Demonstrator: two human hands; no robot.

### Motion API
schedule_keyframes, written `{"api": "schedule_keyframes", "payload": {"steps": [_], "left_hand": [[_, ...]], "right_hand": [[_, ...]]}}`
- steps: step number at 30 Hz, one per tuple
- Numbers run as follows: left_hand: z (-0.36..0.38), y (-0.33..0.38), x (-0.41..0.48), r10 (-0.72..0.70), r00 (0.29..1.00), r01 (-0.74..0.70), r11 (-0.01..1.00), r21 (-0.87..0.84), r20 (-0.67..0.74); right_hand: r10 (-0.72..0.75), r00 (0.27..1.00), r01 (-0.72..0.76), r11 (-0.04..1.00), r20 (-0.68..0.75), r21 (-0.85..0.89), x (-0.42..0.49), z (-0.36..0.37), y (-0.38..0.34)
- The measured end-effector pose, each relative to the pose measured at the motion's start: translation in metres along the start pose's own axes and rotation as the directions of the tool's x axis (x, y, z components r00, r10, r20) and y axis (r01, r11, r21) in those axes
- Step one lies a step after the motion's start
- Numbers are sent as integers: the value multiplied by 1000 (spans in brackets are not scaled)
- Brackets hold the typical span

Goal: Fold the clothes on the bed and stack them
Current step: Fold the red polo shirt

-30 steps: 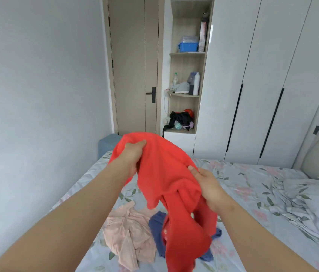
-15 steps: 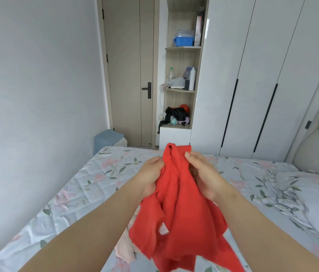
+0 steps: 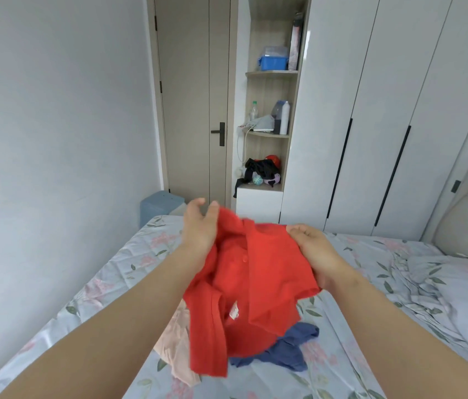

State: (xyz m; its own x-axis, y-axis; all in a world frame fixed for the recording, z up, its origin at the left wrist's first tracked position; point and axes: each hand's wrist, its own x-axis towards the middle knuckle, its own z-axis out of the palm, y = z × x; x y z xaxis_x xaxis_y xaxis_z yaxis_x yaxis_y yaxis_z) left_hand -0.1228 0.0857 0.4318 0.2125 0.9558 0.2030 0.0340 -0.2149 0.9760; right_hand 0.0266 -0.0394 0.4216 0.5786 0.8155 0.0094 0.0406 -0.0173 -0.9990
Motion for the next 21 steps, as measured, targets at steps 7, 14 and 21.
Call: {"api": "schedule_keyframes", "payload": {"steps": [7, 14, 21], "left_hand": [[17, -20, -46, 44, 776, -104, 993, 58, 629], [25, -19, -31, -189, 873, 331, 907, -261, 449], [21, -5, -9, -409, 699, 657, 691, -301, 587]], "right_hand": [[88, 996, -87, 996, -18, 21, -3, 21, -1], [56, 985, -51, 998, 166, -38, -14, -5, 9], [100, 931, 65, 902, 352, -427, -26, -23, 16]]}}
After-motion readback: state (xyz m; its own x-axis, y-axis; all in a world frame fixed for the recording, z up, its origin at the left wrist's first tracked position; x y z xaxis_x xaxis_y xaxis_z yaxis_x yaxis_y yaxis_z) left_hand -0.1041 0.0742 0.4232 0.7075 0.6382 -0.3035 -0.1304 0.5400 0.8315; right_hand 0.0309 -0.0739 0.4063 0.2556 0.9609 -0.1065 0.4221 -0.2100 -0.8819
